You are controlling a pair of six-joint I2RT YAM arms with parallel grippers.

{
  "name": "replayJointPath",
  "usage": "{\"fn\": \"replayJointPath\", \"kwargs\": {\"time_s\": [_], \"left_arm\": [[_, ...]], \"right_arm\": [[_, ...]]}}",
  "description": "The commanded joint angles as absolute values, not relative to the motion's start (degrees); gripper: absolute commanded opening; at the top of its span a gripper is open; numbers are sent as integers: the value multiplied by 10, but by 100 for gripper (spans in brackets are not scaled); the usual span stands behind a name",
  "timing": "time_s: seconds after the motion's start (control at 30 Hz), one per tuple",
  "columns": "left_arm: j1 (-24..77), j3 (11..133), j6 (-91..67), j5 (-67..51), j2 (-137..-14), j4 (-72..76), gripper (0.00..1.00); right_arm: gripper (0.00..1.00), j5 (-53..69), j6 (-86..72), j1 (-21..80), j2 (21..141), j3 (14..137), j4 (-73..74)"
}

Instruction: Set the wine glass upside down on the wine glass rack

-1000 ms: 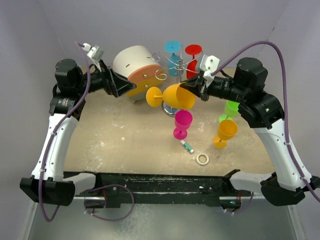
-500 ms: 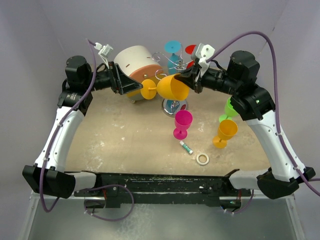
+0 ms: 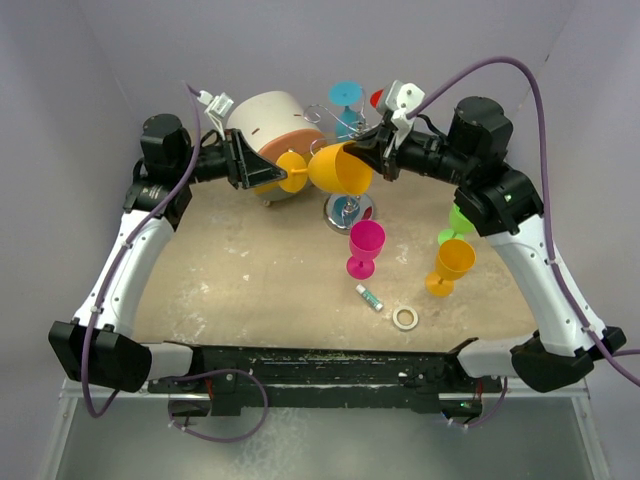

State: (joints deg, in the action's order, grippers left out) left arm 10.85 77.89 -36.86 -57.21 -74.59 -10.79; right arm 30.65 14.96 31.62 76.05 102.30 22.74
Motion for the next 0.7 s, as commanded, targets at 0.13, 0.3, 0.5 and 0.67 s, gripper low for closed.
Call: {"fn": "replayJointPath", "kwargs": {"time_s": [0.13,0.3,0.5,0.67], "left_arm": [[118,780,-367,-585,-751,-84,12],[116,779,-356,-566,-743,-93,0],[93,769,-337,-533,-725,-113,0],[76,767,-285,-490,-698,-130,0]], "right_arm": [[0,278,167,335,759,1034,194],[4,282,188,335,753,1019,202],[50,291,257,336,729,1008,256],[63,301,300,336,698,1007,309]]}}
